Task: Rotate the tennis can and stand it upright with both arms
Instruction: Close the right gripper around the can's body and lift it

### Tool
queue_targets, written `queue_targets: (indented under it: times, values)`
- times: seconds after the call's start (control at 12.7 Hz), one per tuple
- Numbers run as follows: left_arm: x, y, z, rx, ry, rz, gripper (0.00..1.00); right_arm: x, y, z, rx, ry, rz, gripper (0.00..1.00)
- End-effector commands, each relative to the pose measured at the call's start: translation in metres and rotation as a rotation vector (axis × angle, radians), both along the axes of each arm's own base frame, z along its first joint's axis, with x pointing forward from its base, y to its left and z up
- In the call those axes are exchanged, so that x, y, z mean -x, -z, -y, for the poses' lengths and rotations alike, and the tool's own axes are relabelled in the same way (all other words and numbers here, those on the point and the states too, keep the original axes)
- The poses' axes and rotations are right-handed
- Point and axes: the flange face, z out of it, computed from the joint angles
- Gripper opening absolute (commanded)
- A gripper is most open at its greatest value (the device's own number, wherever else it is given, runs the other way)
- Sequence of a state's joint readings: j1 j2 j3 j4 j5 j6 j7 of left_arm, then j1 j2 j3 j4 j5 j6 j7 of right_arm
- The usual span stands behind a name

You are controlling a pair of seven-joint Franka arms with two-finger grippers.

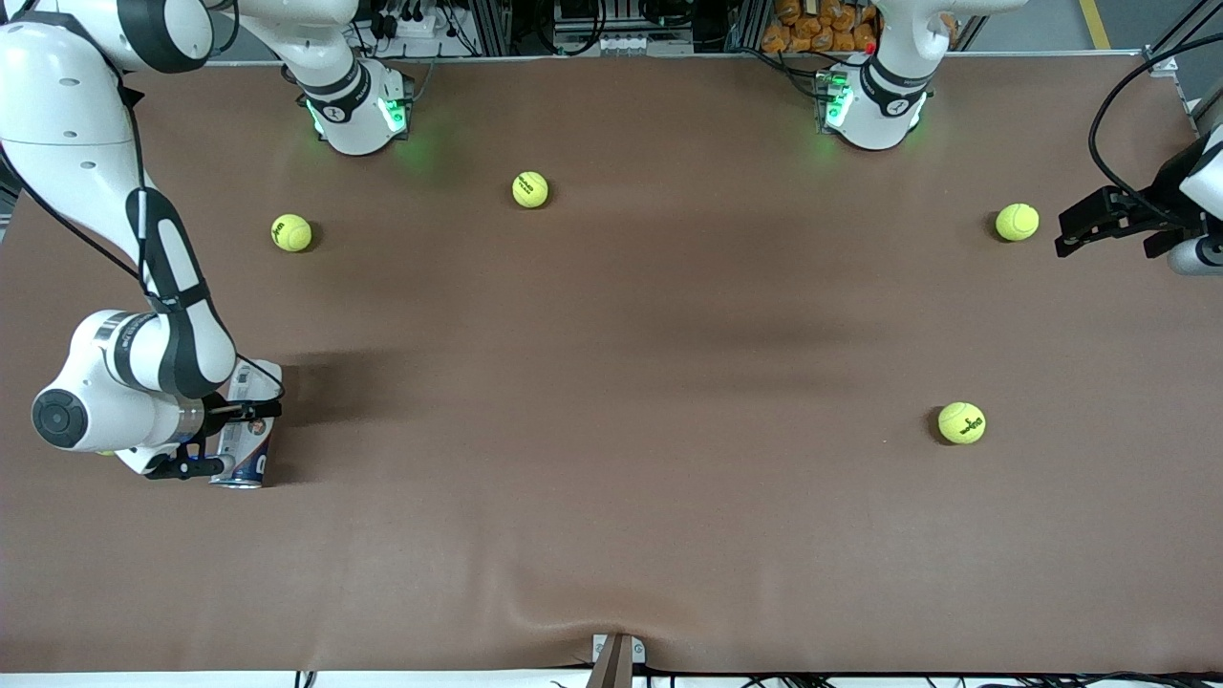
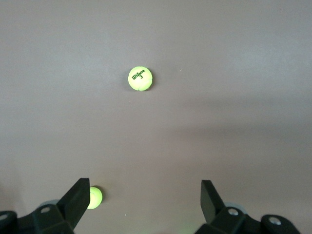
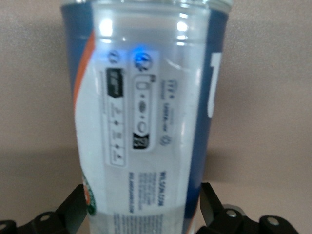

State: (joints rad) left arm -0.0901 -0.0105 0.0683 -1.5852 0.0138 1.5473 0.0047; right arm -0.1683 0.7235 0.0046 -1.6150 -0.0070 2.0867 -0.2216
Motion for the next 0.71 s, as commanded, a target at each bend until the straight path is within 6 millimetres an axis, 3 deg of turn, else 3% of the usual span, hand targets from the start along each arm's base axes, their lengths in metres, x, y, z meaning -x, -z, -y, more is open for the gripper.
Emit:
queue_targets:
  times: [0.0,0.08,0.24,0.47,0.63]
  values:
    - [-0.001,-0.002,-0.003,0.0,0.018,-0.002,1.0,-0.002,0.008,-0.001,-0.007,-0.013,0.017,1.0]
    - [-0.001,-0.003,-0.003,0.0,0.019,-0.001,1.0,-0.002,0.008,-0.001,-0.006,-0.014,0.02,1.0]
    - [0.0,-0.005,-0.001,0.0,0.021,0.004,1.0,-0.004,0.006,-0.003,-0.012,-0.044,0.027,0.75]
    - [0.0,-0.004,-0.002,0.0,0.021,0.002,1.0,-0.017,-0.01,-0.013,-0.023,-0.151,0.062,0.74]
    - [0.0,-0.005,-0.003,0.0,0.018,0.004,1.0,-0.03,-0.027,-0.035,-0.044,-0.311,0.097,0.75]
